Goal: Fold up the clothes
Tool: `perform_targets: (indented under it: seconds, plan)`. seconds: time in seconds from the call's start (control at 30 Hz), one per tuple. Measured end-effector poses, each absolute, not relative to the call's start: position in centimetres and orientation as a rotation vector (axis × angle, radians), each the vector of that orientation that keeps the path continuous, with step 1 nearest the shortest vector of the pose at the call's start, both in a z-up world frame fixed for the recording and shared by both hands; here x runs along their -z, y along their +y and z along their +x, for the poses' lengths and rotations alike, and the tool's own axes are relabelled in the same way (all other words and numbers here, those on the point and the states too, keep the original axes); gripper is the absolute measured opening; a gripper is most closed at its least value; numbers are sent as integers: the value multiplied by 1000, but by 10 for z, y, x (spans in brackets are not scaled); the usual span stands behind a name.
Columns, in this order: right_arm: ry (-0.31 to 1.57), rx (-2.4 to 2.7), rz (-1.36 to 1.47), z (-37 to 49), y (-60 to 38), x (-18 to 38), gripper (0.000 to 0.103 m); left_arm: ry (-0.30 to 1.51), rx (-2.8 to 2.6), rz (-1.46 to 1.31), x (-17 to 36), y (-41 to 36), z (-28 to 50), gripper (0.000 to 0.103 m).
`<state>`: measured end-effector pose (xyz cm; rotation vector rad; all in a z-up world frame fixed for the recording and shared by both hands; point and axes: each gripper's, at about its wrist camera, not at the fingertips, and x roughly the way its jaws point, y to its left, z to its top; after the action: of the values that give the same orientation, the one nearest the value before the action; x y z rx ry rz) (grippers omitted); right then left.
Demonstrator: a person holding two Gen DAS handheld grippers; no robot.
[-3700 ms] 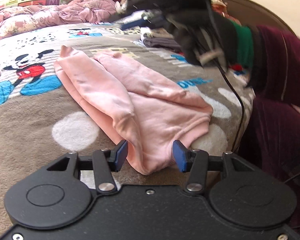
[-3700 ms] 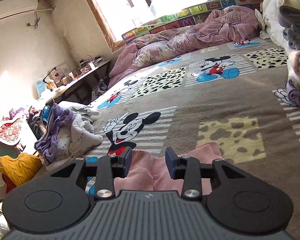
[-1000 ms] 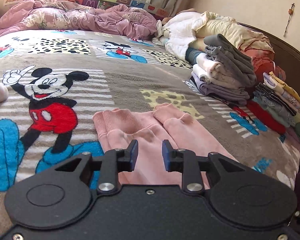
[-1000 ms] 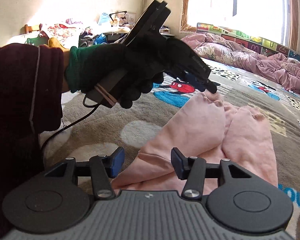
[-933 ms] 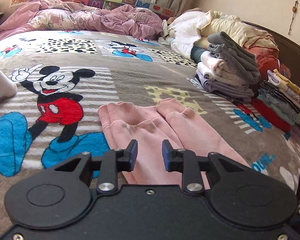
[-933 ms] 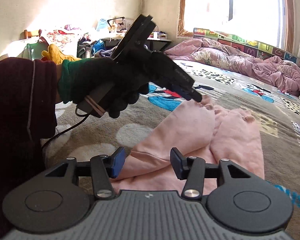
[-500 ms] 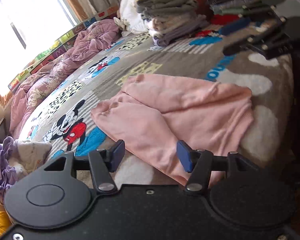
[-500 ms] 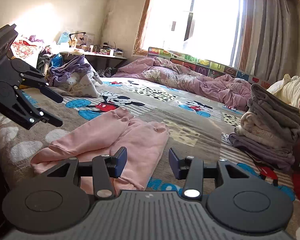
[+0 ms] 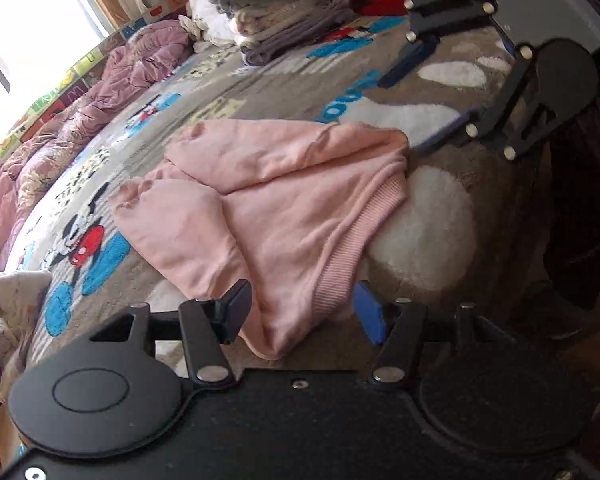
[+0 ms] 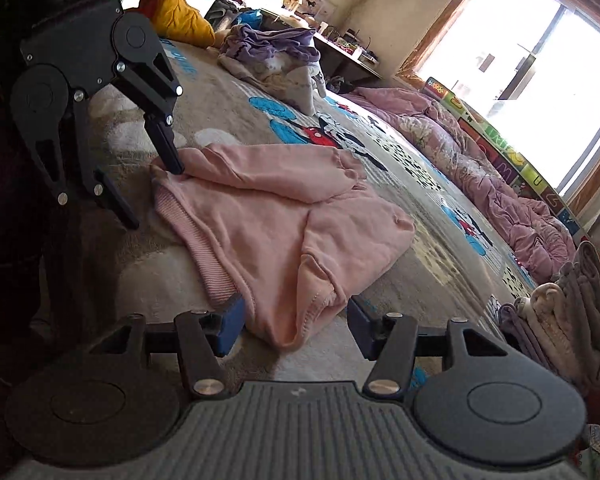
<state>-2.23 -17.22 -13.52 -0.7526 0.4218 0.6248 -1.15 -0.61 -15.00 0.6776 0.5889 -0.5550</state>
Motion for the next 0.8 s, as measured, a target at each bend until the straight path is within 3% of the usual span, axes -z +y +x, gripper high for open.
perform_targets:
  seconds: [0.27,0.47,0.57,0.8]
  plan:
    - [447,-606,-842,-12,-165,164,60,649,574,720,173,-15,3,62]
    - [408,-586,-929,-17,-164,170,63,567,494,902,168,-12,-17,64]
    - [378,-577,-997,-21,-162,175,63,525,419,1122,191,-16,-22,64]
    - [272,-511,-1099,-20,-151,192,66,392,338,1163,211,-18,-22,65]
